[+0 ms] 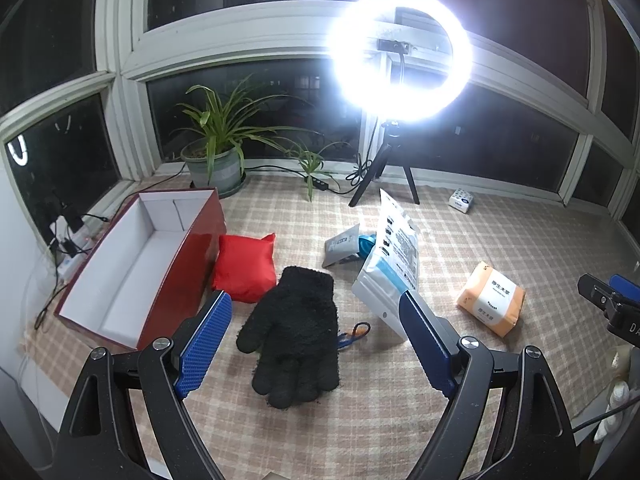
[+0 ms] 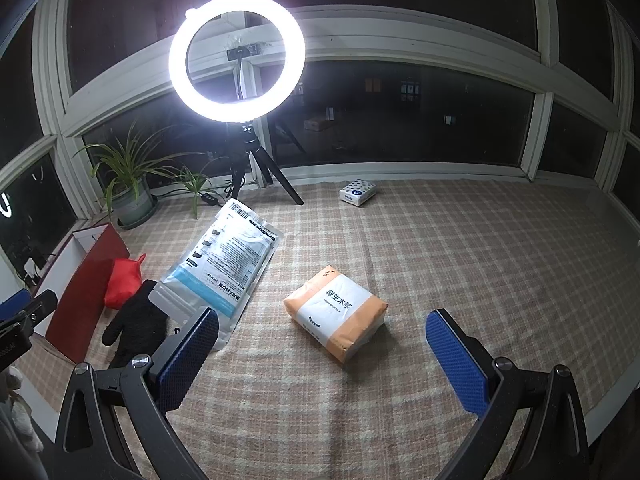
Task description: Organize soft objects
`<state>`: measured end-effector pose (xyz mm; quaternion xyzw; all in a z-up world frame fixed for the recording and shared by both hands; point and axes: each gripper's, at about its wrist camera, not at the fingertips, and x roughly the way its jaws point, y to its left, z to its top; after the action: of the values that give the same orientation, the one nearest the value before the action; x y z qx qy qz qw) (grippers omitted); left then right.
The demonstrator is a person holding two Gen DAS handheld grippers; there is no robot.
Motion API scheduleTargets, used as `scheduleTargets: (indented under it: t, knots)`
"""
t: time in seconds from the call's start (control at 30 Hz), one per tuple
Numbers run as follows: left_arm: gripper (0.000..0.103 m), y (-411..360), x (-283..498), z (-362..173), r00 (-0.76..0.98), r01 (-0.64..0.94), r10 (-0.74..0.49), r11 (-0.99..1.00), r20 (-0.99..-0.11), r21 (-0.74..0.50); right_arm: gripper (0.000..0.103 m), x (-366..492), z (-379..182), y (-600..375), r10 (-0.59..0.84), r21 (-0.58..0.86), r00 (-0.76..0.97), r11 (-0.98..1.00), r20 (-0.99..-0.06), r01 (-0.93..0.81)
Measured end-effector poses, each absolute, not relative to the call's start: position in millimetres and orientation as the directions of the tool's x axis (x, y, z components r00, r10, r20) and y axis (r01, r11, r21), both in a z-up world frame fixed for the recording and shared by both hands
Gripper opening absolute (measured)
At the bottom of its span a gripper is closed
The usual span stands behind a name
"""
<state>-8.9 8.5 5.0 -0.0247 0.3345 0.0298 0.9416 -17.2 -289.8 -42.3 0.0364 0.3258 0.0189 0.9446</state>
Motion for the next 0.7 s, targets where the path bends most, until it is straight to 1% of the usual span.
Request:
scheduleTargets:
  t: [0.7]
  knots:
    - [0.086,9.3,-11.6,6.5,0.779,-0.076,0.041,0.997,-0.626,-0.029,0.102,-21.5,-39.9,-288.7,0.062,0.086,0.789,0.996,-0.611,-0.011]
